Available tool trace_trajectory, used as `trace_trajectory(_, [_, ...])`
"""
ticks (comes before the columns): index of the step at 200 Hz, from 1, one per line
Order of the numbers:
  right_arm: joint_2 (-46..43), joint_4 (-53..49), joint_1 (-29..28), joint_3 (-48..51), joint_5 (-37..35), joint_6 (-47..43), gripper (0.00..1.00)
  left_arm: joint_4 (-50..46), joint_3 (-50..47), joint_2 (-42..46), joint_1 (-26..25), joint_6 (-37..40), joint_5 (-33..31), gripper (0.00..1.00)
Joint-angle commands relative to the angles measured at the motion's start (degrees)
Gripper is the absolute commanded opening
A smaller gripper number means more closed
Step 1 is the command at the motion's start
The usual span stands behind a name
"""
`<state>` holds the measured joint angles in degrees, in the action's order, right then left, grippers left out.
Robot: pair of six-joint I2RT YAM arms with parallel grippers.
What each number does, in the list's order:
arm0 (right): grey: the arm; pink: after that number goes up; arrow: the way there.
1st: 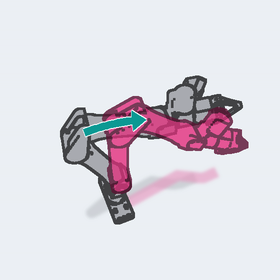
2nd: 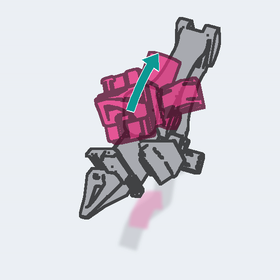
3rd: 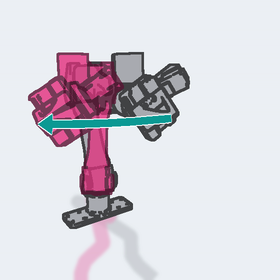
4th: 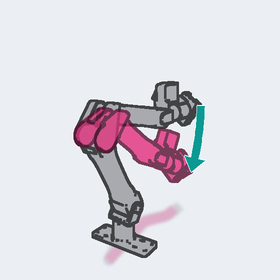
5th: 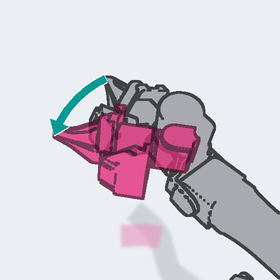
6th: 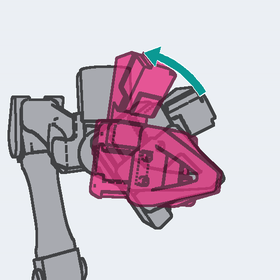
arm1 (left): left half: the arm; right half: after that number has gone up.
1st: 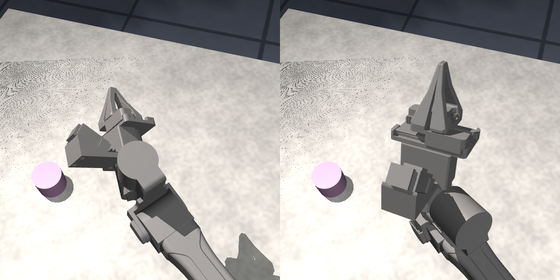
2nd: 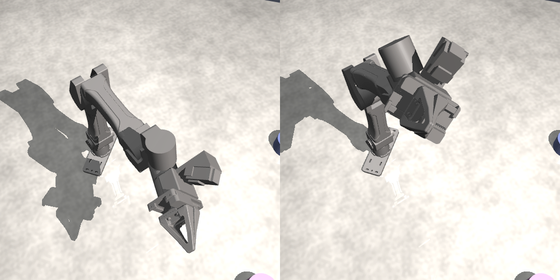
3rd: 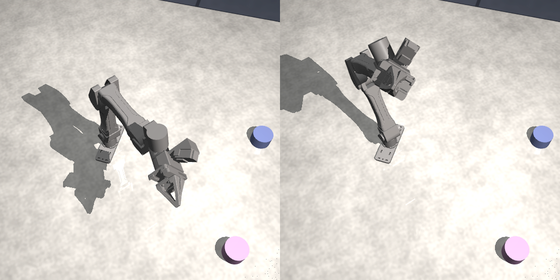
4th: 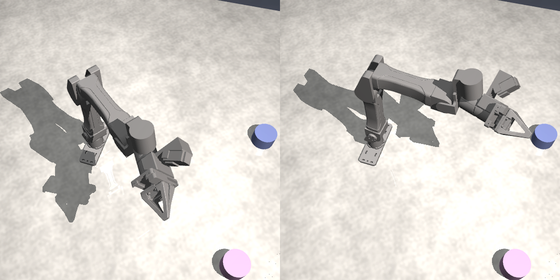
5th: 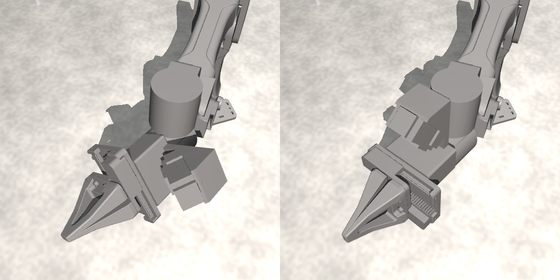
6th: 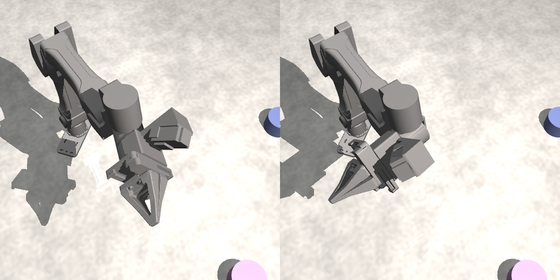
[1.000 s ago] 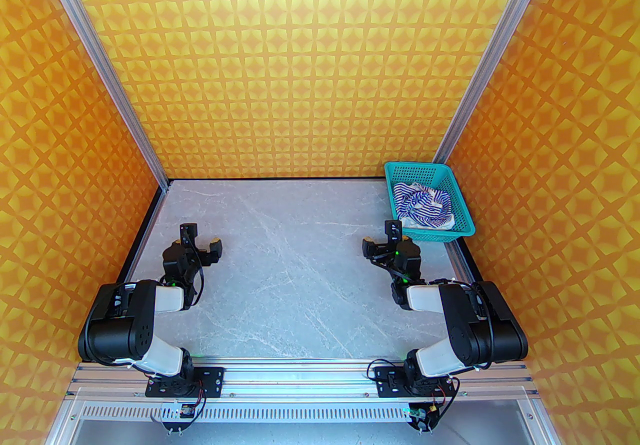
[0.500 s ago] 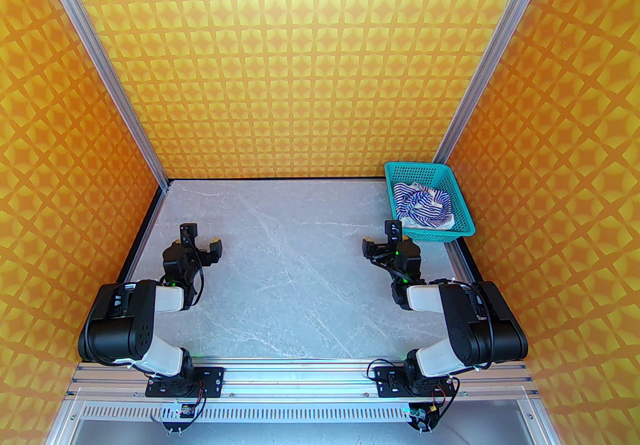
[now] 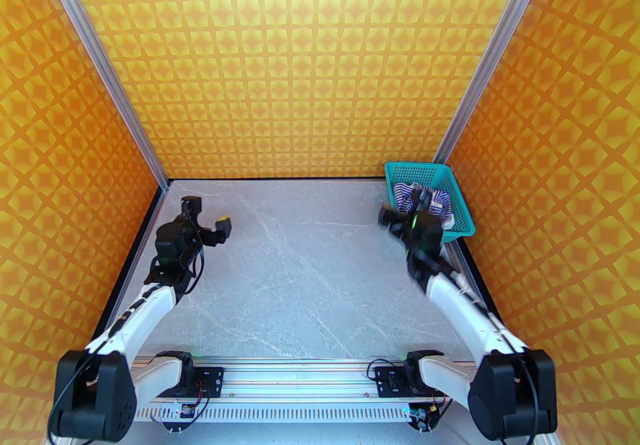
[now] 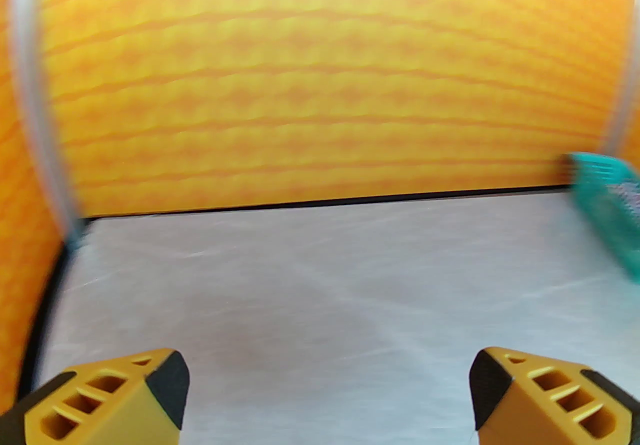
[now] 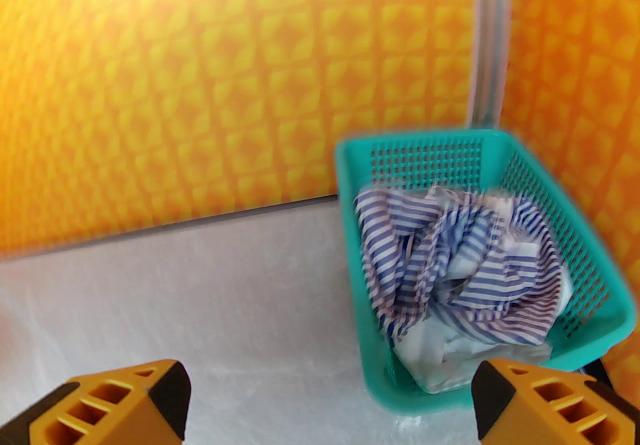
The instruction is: Fold and stack the mixed laundry pile
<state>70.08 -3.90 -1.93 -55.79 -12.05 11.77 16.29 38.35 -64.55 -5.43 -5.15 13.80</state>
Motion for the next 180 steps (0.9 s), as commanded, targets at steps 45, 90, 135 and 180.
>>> trace_trajectory(45, [34.2,-41.9,12.7,-44.0,12.5,9.0,0.95,-9.1,2.7,3.6,-8.7,-5.1,18.6,0.98])
trace_trajectory(90, [51.8,-48.8,15.2,-61.0,12.5,9.2,0.81,-9.1,2.3,1.6,-10.1,-5.4,19.7,0.98])
trace_trajectory(135, [56.3,-50.5,15.2,-64.0,8.0,9.0,0.40,-8.9,1.1,2.7,-10.2,-5.9,19.7,0.97])
trace_trajectory(180, [46.7,-45.1,14.5,-60.5,12.0,8.1,0.00,-8.8,-0.4,5.5,-10.2,-6.1,19.6,0.97])
